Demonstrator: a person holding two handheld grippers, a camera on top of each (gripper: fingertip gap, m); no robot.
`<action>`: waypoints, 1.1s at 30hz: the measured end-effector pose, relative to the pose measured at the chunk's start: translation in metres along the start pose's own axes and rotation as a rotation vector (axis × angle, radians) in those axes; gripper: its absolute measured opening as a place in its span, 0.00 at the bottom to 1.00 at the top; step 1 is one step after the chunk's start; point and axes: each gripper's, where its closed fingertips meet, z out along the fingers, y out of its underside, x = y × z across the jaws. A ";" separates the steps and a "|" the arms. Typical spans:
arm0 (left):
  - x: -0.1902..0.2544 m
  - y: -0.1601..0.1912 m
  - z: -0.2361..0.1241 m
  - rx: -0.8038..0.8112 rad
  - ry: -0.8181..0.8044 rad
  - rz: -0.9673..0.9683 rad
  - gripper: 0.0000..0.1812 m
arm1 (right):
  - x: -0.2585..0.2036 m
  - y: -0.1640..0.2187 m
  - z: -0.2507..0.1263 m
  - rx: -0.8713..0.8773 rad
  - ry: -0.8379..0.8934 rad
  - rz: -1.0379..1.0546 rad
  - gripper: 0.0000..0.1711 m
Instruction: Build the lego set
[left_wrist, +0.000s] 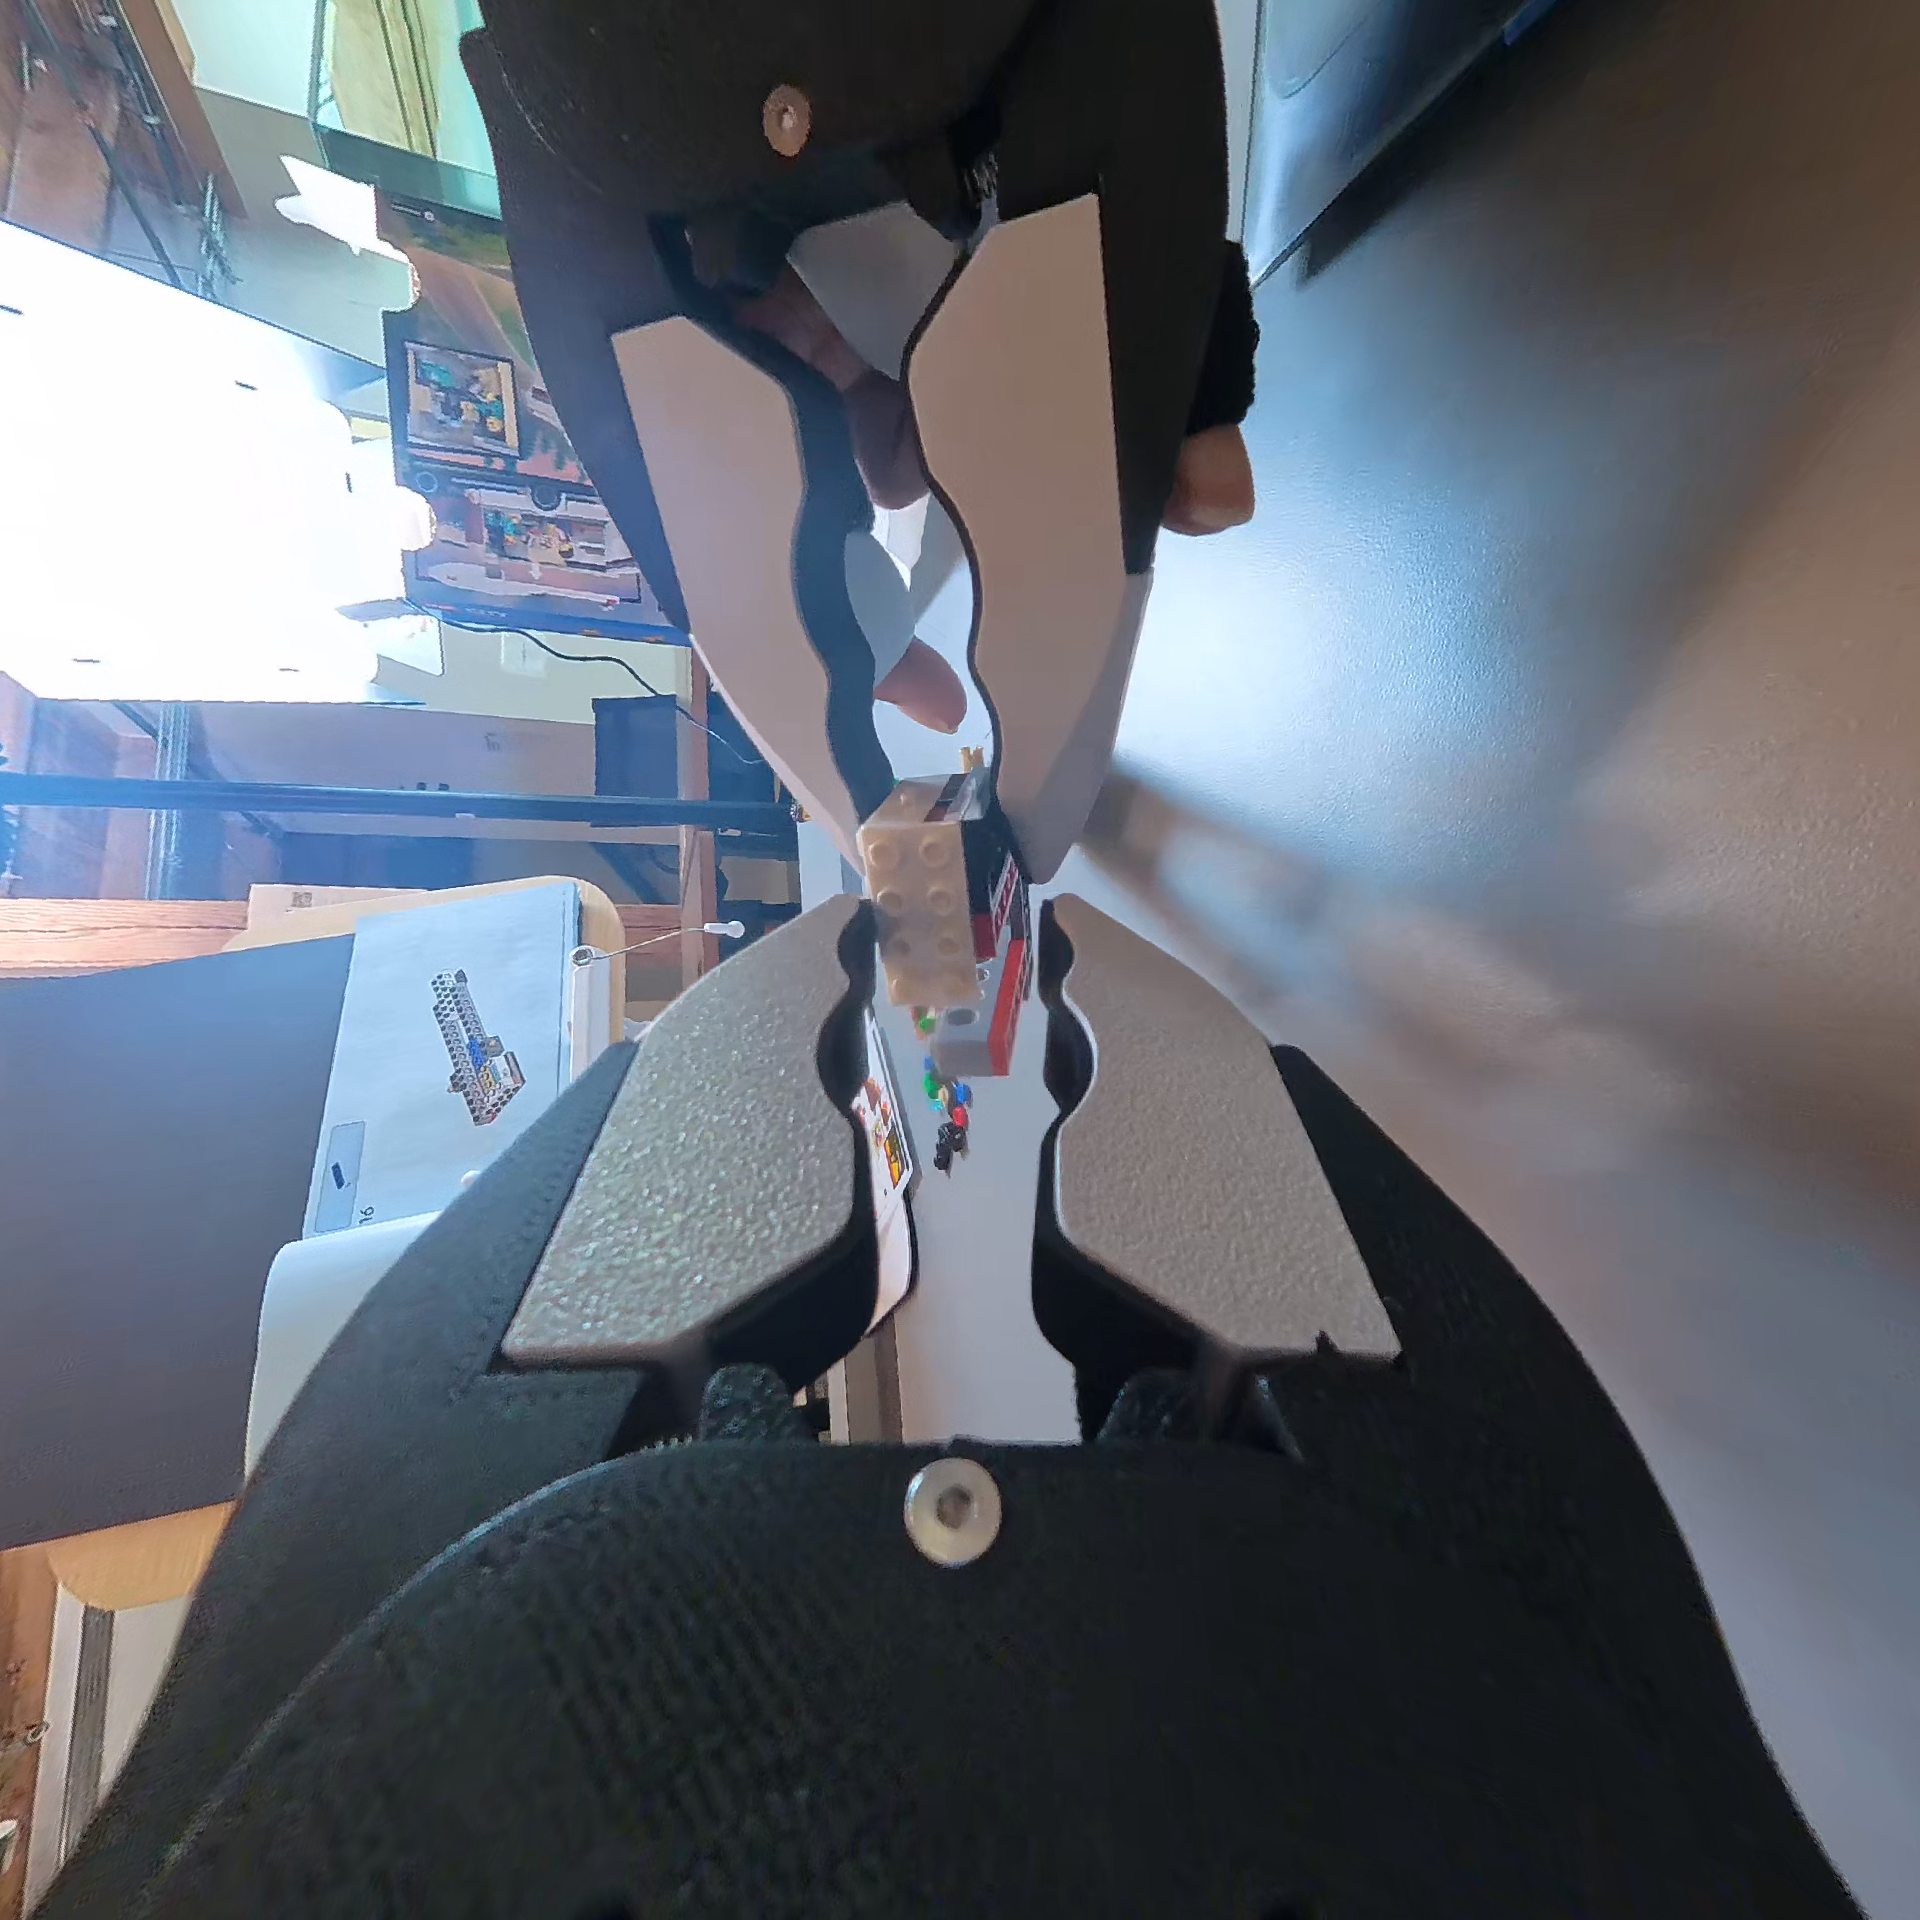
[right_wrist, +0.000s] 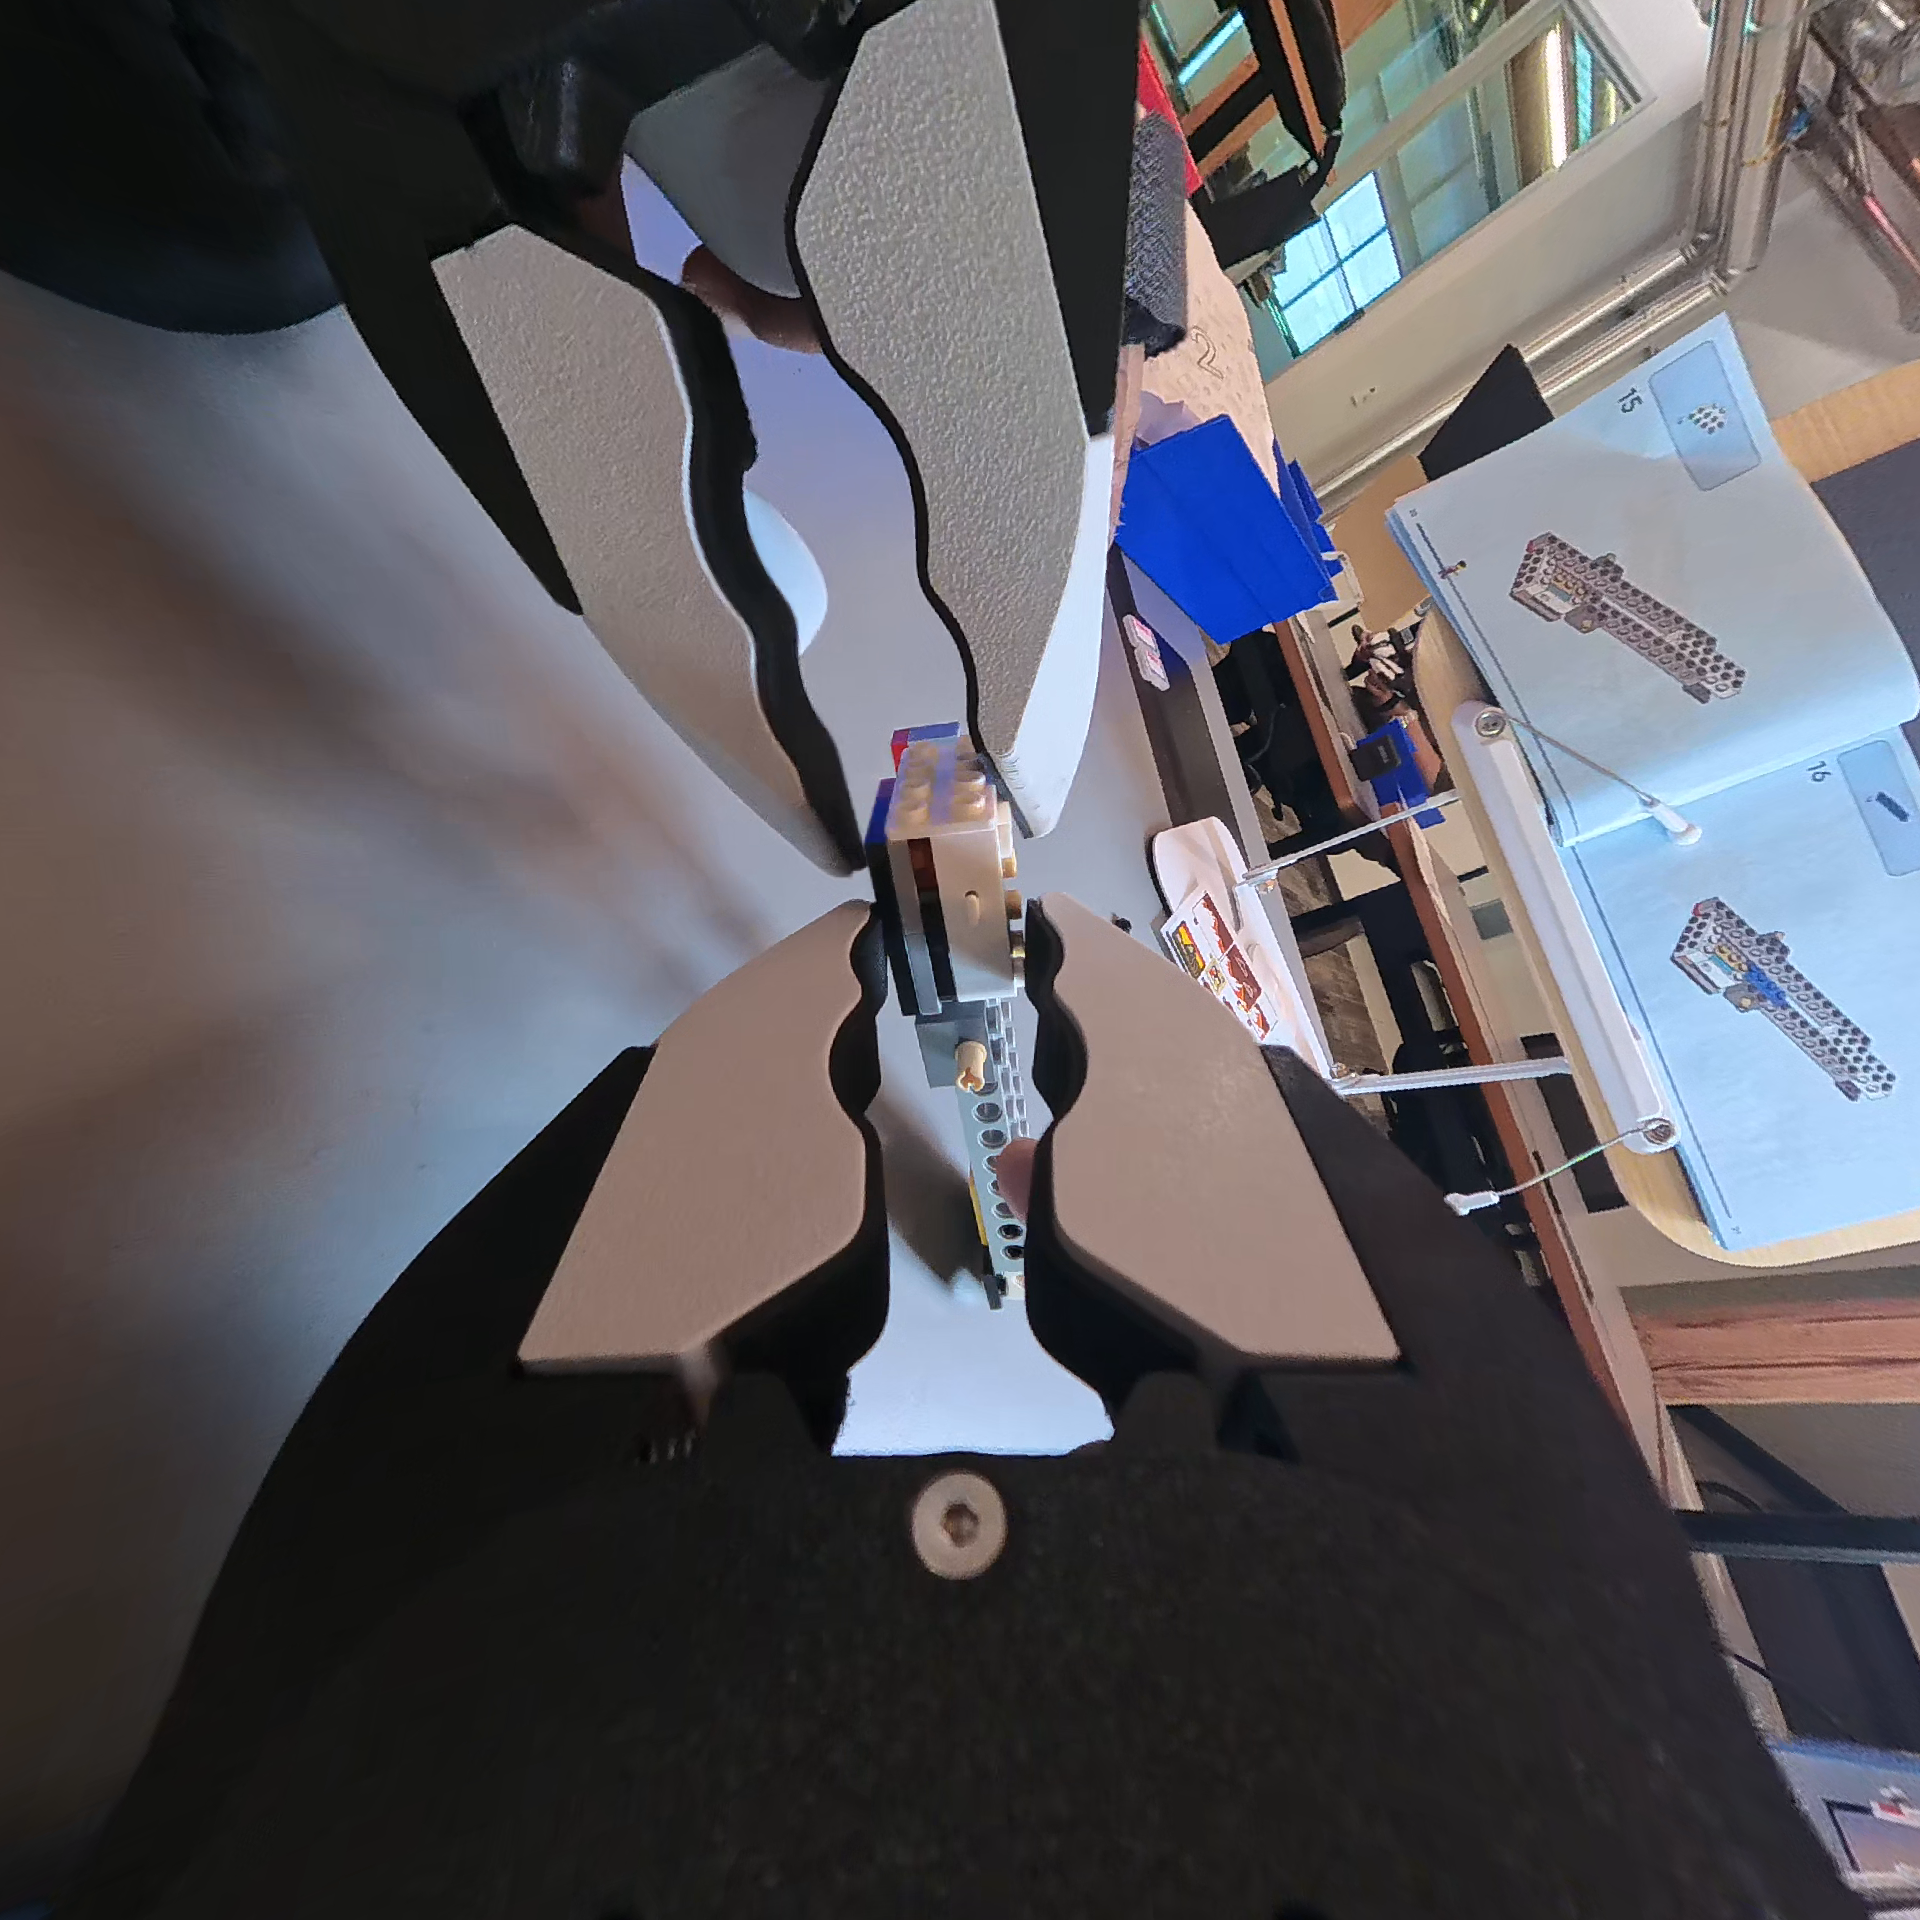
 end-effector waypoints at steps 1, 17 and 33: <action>0.000 0.000 0.000 0.001 -0.001 0.000 0.18 | 0.001 0.000 0.000 0.001 0.001 0.002 0.15; 0.000 -0.001 -0.001 0.014 0.011 -0.049 0.12 | -0.004 -0.001 0.000 -0.007 -0.010 0.005 0.15; -0.004 -0.001 0.003 0.030 -0.048 -0.026 0.14 | -0.001 0.000 0.000 0.009 -0.005 0.044 0.15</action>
